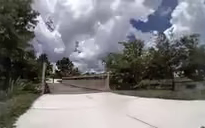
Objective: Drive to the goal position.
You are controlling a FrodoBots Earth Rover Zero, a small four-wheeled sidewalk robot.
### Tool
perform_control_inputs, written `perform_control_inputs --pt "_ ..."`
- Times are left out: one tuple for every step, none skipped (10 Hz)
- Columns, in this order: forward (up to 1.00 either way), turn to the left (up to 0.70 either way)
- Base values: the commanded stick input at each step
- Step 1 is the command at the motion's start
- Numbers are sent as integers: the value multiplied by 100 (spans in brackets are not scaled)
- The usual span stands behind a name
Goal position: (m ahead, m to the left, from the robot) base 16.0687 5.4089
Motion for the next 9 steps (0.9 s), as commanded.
perform_control_inputs --pt "70 0" --pt "70 0" --pt "70 0" --pt "70 0" --pt "70 0" --pt "70 0" --pt "70 0" --pt "70 0" --pt "70 29"
